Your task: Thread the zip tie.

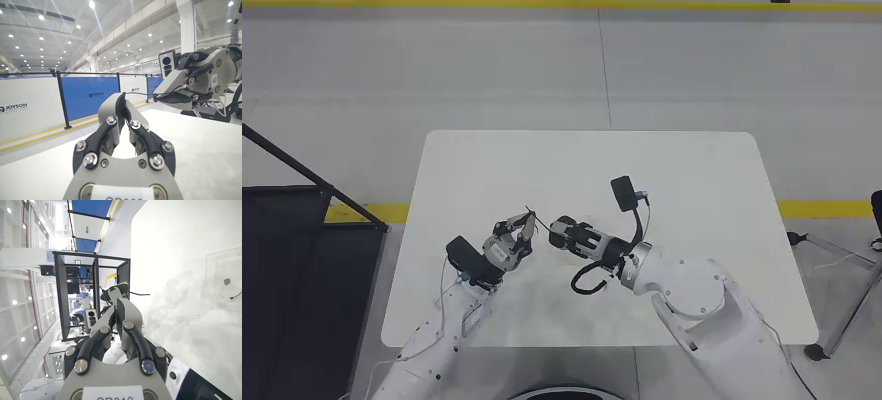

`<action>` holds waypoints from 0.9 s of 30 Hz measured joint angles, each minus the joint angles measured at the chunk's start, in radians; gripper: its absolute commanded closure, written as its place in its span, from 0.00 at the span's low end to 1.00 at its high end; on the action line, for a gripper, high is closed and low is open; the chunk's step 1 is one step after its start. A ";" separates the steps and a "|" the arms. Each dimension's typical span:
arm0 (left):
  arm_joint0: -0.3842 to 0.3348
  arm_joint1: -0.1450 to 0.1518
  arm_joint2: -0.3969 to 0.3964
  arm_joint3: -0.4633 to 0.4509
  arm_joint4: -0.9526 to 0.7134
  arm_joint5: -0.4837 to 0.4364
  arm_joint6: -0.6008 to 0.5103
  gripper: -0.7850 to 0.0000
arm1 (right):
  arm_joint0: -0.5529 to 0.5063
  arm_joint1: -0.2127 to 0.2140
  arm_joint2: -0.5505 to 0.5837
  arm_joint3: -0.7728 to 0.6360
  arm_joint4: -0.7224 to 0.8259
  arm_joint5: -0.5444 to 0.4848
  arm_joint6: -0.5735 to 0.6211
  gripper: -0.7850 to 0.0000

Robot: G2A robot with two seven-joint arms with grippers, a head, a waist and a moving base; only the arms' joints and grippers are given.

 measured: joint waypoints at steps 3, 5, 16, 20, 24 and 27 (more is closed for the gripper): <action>0.000 0.000 -0.001 0.000 0.000 -0.001 0.000 1.00 | 0.000 -0.001 0.000 0.000 0.001 0.003 -0.001 0.92; 0.000 0.000 -0.001 0.000 0.001 -0.001 0.000 1.00 | 0.000 -0.002 0.000 0.000 0.000 0.002 -0.002 0.84; -0.006 -0.003 -0.005 0.011 -0.004 0.005 -0.010 1.00 | -0.033 -0.001 0.031 -0.014 0.025 -0.036 -0.006 0.79; -0.010 -0.005 -0.002 0.016 -0.005 0.011 -0.016 1.00 | -0.046 0.001 0.032 -0.022 0.013 -0.052 -0.005 0.80; -0.012 -0.006 0.000 0.019 -0.004 0.012 -0.018 1.00 | -0.054 0.001 0.027 -0.026 -0.005 -0.062 -0.004 0.81; -0.013 -0.006 0.000 0.020 -0.003 0.012 -0.020 1.00 | -0.054 0.001 0.022 -0.027 -0.018 -0.060 -0.003 0.82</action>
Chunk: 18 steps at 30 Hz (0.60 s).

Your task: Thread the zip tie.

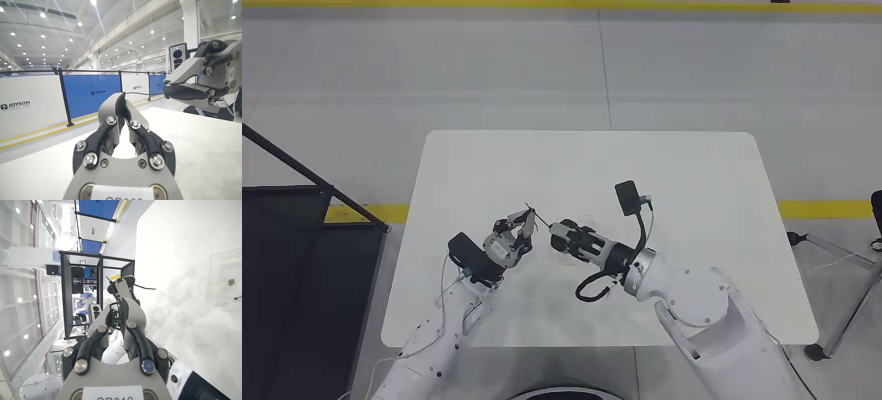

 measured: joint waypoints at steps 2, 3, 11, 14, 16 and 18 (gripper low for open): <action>0.000 0.000 0.000 0.000 0.000 0.000 -0.001 1.00 | 0.001 0.000 -0.004 0.000 -0.008 0.001 0.001 0.84; 0.000 -0.001 0.000 0.000 0.000 0.001 -0.001 1.00 | 0.002 -0.001 -0.005 0.000 -0.012 0.001 0.001 0.85; 0.001 -0.001 -0.001 -0.002 0.003 -0.001 -0.002 1.00 | 0.007 -0.003 -0.009 0.001 -0.021 0.009 0.004 1.00; 0.003 -0.002 -0.001 -0.003 0.005 -0.001 -0.001 1.00 | 0.009 -0.003 -0.009 0.001 -0.023 0.015 0.006 1.00; 0.004 -0.002 -0.001 -0.004 0.007 -0.003 0.000 1.00 | 0.011 -0.004 -0.008 0.003 -0.024 0.019 0.007 1.00; 0.004 -0.002 -0.001 -0.005 0.008 -0.005 0.001 1.00 | 0.013 -0.005 -0.008 0.003 -0.024 0.022 0.008 1.00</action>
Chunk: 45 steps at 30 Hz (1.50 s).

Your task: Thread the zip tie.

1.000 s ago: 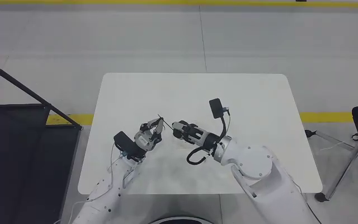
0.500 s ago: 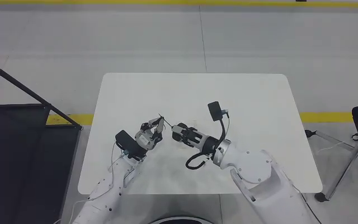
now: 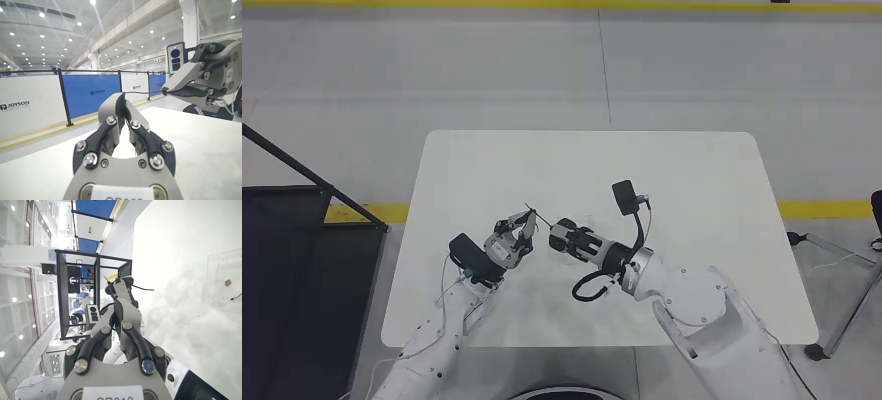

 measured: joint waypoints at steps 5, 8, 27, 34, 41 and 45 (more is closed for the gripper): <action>0.001 0.001 0.001 -0.001 0.011 -0.014 0.012 1.00 | 0.005 -0.002 -0.002 0.003 0.000 0.005 0.003 1.00; 0.002 0.002 0.002 -0.001 0.022 -0.025 0.021 1.00 | 0.008 -0.003 -0.003 0.006 -0.001 0.011 0.003 1.00; -0.002 0.001 0.005 0.006 0.026 -0.026 0.014 1.00 | -0.023 -0.006 0.024 0.003 0.037 -0.067 -0.008 1.00; -0.002 0.001 0.004 0.006 0.028 -0.030 0.012 1.00 | -0.032 -0.005 0.036 0.004 0.044 -0.083 -0.005 0.93; 0.000 0.002 0.000 0.003 0.025 -0.028 0.017 1.00 | -0.003 -0.009 0.023 0.009 0.037 -0.016 0.008 0.55; 0.002 0.002 -0.001 0.001 0.023 -0.029 0.017 1.00 | 0.003 -0.010 0.018 0.011 0.035 -0.007 0.006 0.58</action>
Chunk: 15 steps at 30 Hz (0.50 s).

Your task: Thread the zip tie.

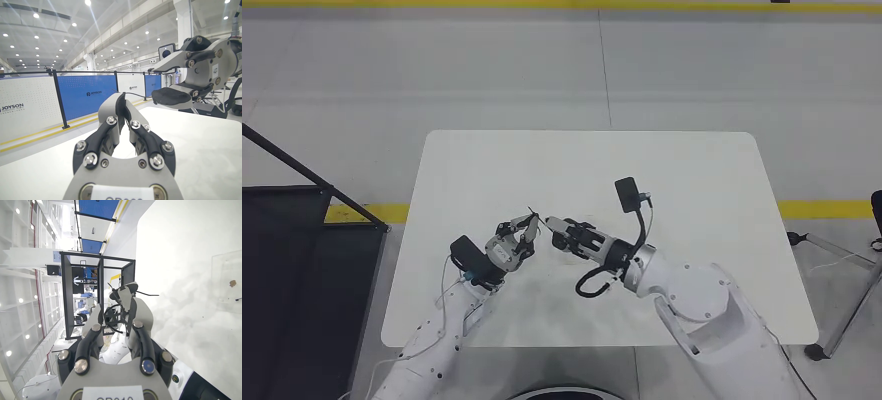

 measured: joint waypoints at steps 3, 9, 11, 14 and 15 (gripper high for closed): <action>0.000 0.000 0.000 -0.001 0.003 0.000 0.001 1.00 | 0.003 -0.001 -0.003 0.000 -0.004 0.006 -0.001 0.61; 0.001 0.000 -0.001 -0.002 0.003 0.000 0.002 1.00 | 0.004 -0.002 -0.005 0.000 -0.007 0.012 -0.003 0.70; 0.001 0.000 -0.001 -0.002 0.004 -0.002 0.001 1.00 | 0.005 -0.002 -0.007 0.000 -0.010 0.011 -0.002 0.71; 0.001 0.000 0.001 -0.001 0.004 -0.002 -0.001 1.00 | 0.007 -0.003 -0.011 0.002 -0.017 0.009 -0.002 0.74; 0.001 0.000 0.002 -0.001 0.004 -0.002 -0.002 1.00 | 0.007 -0.003 -0.012 0.003 -0.018 0.009 -0.002 0.74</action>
